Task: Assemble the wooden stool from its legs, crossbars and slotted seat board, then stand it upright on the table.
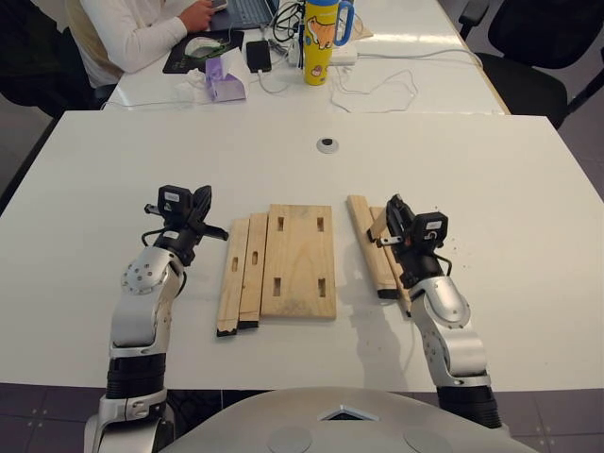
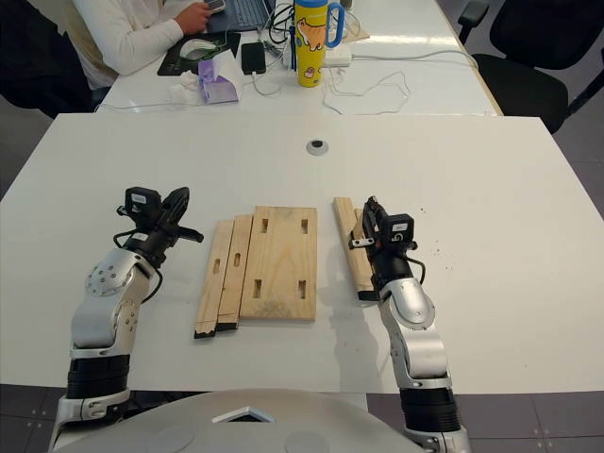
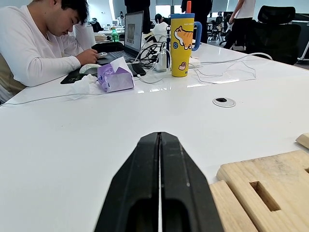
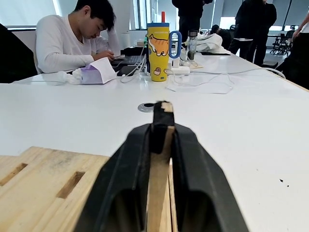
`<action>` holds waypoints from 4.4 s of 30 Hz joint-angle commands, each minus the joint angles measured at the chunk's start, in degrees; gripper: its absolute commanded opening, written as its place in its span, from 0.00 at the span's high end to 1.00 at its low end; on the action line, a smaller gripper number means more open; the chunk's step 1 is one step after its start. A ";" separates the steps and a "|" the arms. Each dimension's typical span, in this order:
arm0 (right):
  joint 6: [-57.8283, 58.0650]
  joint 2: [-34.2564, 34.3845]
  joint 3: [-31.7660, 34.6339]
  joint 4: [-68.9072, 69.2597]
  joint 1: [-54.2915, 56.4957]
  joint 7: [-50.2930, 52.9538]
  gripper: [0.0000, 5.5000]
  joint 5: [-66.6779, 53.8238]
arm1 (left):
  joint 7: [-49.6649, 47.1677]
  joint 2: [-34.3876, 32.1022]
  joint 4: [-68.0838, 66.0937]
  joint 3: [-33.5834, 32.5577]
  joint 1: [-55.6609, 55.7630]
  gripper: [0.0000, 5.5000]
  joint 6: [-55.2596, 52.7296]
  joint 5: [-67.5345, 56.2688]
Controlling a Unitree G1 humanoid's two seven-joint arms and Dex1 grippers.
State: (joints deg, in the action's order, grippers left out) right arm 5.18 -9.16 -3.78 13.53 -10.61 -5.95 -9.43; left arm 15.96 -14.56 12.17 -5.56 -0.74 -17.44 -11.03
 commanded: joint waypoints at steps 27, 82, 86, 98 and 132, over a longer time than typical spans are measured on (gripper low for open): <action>3.53 -0.63 3.76 6.36 11.17 -3.89 0.70 -0.62 | -4.20 3.54 0.78 0.42 -2.53 1.00 3.37 1.53; 19.30 -2.67 1.15 -5.09 22.35 -8.05 1.00 1.93 | -6.24 6.10 -0.89 0.22 -1.83 1.00 5.76 2.09; 12.65 0.82 4.54 -1.29 23.74 -7.94 1.00 -2.54 | -6.29 6.32 -0.88 0.33 -2.01 1.00 5.89 2.17; 12.12 -4.36 18.28 -6.87 25.66 0.13 1.00 -1.30 | -7.75 7.57 -0.59 0.52 -3.26 1.00 6.80 2.74; 48.52 -25.10 5.09 6.65 2.12 -25.45 0.64 -13.31 | -12.55 11.07 1.31 0.57 -7.79 1.00 10.39 3.92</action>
State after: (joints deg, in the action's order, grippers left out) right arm 52.28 -34.42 2.10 21.68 -8.92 -32.92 -23.54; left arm 3.58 -3.57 13.15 -5.43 -8.67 -7.14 -7.71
